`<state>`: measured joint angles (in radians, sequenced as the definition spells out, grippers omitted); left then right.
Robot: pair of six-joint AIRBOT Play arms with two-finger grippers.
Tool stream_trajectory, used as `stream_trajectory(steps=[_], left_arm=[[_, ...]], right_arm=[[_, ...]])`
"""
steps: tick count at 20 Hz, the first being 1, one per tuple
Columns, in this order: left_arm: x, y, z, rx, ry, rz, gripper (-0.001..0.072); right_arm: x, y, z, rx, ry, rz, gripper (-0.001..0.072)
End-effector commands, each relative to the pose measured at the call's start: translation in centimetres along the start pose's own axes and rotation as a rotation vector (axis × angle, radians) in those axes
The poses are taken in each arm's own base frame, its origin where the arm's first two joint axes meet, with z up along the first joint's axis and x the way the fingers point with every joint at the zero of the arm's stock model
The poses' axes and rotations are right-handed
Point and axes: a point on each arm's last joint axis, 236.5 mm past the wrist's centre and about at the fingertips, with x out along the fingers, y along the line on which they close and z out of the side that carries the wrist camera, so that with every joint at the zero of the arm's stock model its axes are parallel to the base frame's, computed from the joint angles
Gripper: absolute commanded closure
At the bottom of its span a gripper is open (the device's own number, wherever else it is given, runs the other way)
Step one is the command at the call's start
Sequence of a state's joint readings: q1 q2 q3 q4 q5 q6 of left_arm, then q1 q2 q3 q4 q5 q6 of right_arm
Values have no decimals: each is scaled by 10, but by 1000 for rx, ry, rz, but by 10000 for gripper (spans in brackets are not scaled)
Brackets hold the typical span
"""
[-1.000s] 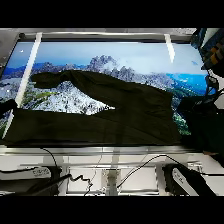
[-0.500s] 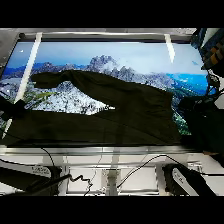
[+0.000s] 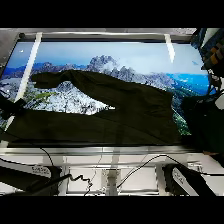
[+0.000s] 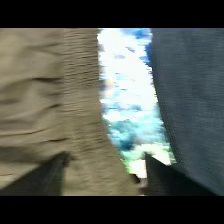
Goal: Fold the clothes and pants, and hang the long-sleeved shirts on hangers.
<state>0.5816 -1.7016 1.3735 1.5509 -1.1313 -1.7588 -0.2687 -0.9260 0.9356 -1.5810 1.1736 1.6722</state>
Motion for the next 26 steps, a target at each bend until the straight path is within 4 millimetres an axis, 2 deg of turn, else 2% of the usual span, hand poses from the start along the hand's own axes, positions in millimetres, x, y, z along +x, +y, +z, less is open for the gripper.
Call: stream_trajectory(steps=[1, 3, 5, 7, 9, 10, 11, 13, 16, 19, 20, 22, 23, 24, 25, 26], left_arm=[[-23, -10, 24, 98, -71, -22, 691], [-45, -21, 43, 153, -140, -39, 691], [-69, -31, 58, 201, -218, -48, 691], [-92, -42, 69, 218, -292, -61, 692], [-108, -53, 75, 236, -352, -74, 691], [-113, -58, 75, 245, -367, -79, 691], [-114, -63, 75, 254, -372, -83, 691], [-114, -72, 72, 272, -371, -88, 692], [-115, -83, 71, 292, -380, -96, 691], [-115, -88, 69, 301, -381, -99, 691], [-115, -88, 69, 301, -380, -99, 691], [-115, -88, 69, 301, -381, -99, 691], [-116, -89, 71, 301, -387, -100, 691], [-117, -90, 73, 300, -398, -103, 691], [-118, -91, 77, 299, -415, -106, 691], [-122, -93, 83, 290, -445, -113, 692]], right_arm=[[-2, -46, -17, 68, 74, -93, 256], [-4, -65, -44, 121, 176, -89, 259], [-5, -61, -88, 150, 341, 4, 260], [-4, -31, -126, 202, 463, 182, 261], [4, 9, -147, 289, 515, 362, 245], [7, 23, -160, 318, 556, 418, 166], [13, 32, -178, 356, 607, 441, 137], [25, 33, -209, 420, 686, 409, 137], [43, 38, -229, 504, 702, 387, 137], [64, 35, -226, 600, 642, 347, 146], [70, 33, -221, 613, 605, 340, 176], [83, 29, -196, 650, 492, 343, 470], [86, 31, -177, 669, 419, 373, 538], [88, 32, -157, 669, 344, 407, 551], [87, 32, -133, 673, 263, 436, 673], [85, 31, -111, 686, 189, 460, 683]])
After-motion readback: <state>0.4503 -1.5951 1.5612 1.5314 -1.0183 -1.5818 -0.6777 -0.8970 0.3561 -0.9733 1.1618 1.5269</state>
